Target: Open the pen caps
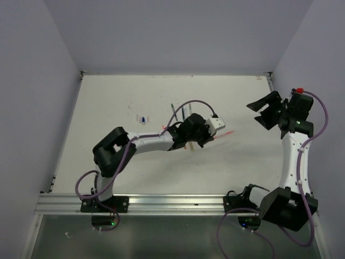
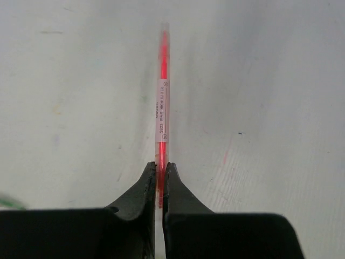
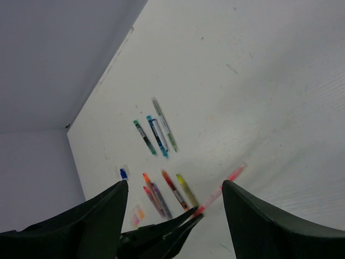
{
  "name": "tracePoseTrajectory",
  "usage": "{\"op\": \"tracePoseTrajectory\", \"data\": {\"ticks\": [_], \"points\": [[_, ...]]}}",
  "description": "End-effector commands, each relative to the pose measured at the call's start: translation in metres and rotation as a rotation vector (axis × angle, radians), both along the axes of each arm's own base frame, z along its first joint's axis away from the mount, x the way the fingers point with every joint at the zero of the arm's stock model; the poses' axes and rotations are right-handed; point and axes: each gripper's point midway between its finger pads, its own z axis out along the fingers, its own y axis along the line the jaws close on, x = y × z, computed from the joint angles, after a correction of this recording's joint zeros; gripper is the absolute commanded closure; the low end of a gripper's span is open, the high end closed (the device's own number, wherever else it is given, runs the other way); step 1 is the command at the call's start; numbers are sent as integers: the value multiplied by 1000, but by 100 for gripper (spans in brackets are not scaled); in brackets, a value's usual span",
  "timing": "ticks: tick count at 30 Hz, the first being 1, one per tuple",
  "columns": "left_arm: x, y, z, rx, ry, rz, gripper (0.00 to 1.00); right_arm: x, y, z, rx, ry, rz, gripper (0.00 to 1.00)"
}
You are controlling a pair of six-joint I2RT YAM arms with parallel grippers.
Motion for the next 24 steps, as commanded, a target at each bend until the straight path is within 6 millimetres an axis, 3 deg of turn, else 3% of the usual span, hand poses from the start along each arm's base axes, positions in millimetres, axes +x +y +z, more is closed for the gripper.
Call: {"op": "tracePoseTrajectory", "data": {"ticks": [1, 2, 3, 4, 6, 7, 8, 11, 12, 13, 14, 17, 19, 24], "points": [[10, 7, 93, -201, -68, 155, 100, 14, 24, -4, -6, -27, 117, 26], [11, 12, 98, -208, -69, 171, 100, 17, 29, -8, -35, -17, 125, 26], [13, 19, 98, -200, -67, 201, 100, 18, 58, -11, -59, -9, 215, 26], [13, 25, 110, -222, -64, 227, 100, 22, 71, -15, -76, 4, 257, 26], [14, 37, 115, -227, -55, 277, 100, 20, 102, -17, -84, 8, 342, 26], [14, 50, 119, -242, -43, 325, 100, 19, 108, -21, -72, 11, 352, 26], [13, 57, 118, -247, -36, 349, 100, 21, 113, -8, -68, -58, 349, 26], [13, 91, 121, -266, -24, 452, 100, 21, 114, 3, -38, -111, 309, 25], [15, 102, 137, -314, -37, 479, 100, 21, 117, 5, -23, -110, 314, 25], [11, 114, 120, -293, -28, 493, 100, 20, 122, 4, 2, -108, 330, 25], [13, 123, 133, -333, -50, 522, 100, 23, 129, 3, 33, -110, 354, 25], [14, 137, 127, -312, -49, 564, 100, 26, 136, 2, 66, -127, 346, 25], [13, 143, 136, -338, -57, 579, 100, 24, 146, -2, 110, -133, 357, 26], [15, 163, 151, -386, -84, 658, 100, 18, 201, -3, 163, -128, 453, 27]]}}
